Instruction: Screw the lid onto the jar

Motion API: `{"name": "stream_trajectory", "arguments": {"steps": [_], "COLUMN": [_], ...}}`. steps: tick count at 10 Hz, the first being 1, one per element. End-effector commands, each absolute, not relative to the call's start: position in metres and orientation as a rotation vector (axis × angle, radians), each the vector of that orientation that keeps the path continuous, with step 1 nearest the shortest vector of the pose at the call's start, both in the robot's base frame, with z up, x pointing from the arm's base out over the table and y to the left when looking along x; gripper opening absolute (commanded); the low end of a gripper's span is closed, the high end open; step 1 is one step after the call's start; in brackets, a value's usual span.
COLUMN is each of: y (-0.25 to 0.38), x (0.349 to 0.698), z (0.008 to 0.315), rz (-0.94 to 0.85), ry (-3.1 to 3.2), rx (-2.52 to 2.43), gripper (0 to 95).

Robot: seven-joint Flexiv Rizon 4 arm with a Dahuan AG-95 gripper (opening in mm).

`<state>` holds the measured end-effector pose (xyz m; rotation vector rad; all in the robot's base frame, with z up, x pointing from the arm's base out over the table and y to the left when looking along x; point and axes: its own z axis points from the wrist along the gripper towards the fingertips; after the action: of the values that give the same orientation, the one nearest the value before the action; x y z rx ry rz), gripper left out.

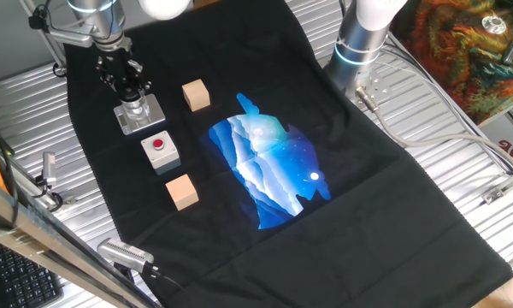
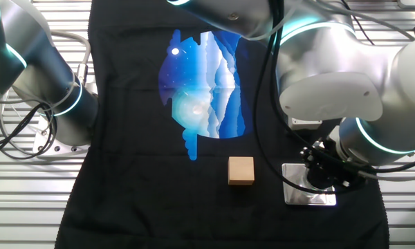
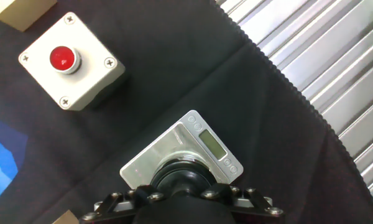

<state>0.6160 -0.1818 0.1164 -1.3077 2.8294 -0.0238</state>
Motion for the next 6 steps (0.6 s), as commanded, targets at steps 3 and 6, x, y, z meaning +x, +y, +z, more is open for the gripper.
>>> {"name": "stream_trajectory", "arguments": {"steps": [3, 6], "y": [-0.1819, -0.1819], "x": [0.6160, 0.6160], "z": [0.1166, 0.1166], "rz": [-0.016, 0.018], "ry": [2.955, 3.036], "rx": [-0.969, -0.689], "gripper": [0.0, 0.0]}}
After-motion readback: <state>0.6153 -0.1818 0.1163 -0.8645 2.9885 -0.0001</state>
